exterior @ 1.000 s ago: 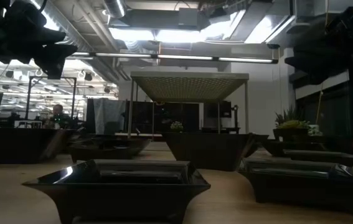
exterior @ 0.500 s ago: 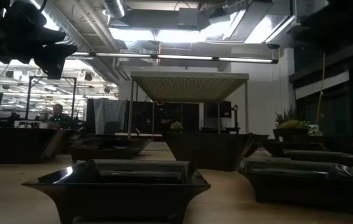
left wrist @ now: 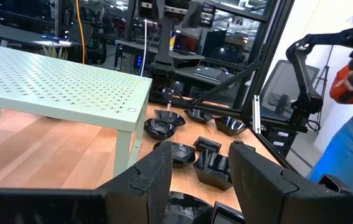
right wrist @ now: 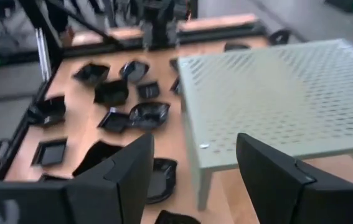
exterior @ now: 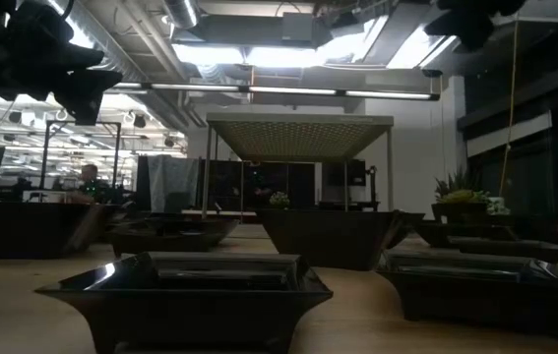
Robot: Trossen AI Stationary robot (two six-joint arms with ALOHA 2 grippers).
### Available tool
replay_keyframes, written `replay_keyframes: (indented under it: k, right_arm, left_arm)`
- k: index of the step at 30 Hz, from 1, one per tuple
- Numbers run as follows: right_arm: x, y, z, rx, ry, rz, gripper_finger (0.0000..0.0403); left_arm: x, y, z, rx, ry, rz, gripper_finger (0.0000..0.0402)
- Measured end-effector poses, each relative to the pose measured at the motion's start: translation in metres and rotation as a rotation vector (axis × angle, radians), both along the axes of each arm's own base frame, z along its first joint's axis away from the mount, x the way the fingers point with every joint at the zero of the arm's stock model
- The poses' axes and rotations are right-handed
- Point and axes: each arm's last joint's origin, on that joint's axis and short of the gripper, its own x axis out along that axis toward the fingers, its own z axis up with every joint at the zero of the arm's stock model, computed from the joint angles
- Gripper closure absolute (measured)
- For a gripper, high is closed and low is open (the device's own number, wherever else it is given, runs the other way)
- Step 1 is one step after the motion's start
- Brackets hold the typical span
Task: Pick & Place Mini shaped plates
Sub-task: Put the black distorted square plate on the shelf
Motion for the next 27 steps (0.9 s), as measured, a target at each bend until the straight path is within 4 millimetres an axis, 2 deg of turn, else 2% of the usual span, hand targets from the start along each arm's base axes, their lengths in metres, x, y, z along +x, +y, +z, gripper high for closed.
replay_keyframes:
  k: [8,11,17,27]
  right_arm:
    - [0.030,0.023,0.003,0.210,0.067,0.001,0.0177]
    - [0.039,0.032,0.000,0.231,0.085,0.019,0.0177]
    - [0.057,0.049,-0.016,0.104,0.141,0.067,0.0177]
    - [0.088,0.088,-0.045,-0.170,0.223,0.325,0.0177]
  left_arm:
    - [0.000,0.000,0.000,0.000,0.000,0.000,0.0249]
    - [0.000,0.000,0.000,0.000,0.000,0.000,0.0249]
    - [0.000,0.000,0.000,0.000,0.000,0.000,0.0249]
    - [0.000,0.000,0.000,0.000,0.000,0.000,0.0249]
